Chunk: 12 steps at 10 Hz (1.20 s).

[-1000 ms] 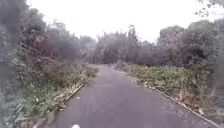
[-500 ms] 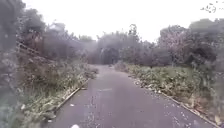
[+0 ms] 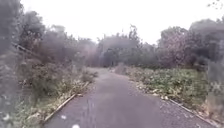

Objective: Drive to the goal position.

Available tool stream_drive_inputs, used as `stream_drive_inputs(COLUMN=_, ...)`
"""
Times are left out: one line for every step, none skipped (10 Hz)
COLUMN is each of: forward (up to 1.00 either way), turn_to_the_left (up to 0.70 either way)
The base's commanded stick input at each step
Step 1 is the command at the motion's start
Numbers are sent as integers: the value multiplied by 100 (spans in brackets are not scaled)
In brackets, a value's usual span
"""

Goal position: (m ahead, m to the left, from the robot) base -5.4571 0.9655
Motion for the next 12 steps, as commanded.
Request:
stream_drive_inputs(forward=60, turn_to_the_left=0)
stream_drive_inputs(forward=60, turn_to_the_left=0)
stream_drive_inputs(forward=60, turn_to_the_left=0)
stream_drive_inputs(forward=35, turn_to_the_left=0)
stream_drive_inputs(forward=0, turn_to_the_left=0)
stream_drive_inputs(forward=0, turn_to_the_left=0)
stream_drive_inputs(forward=0, turn_to_the_left=-21)
stream_drive_inputs(forward=0, turn_to_the_left=-60)
stream_drive_inputs(forward=0, turn_to_the_left=-60)
stream_drive_inputs(forward=0, turn_to_the_left=-60)
stream_drive_inputs(forward=0, turn_to_the_left=-60)
stream_drive_inputs(forward=0, turn_to_the_left=-60)
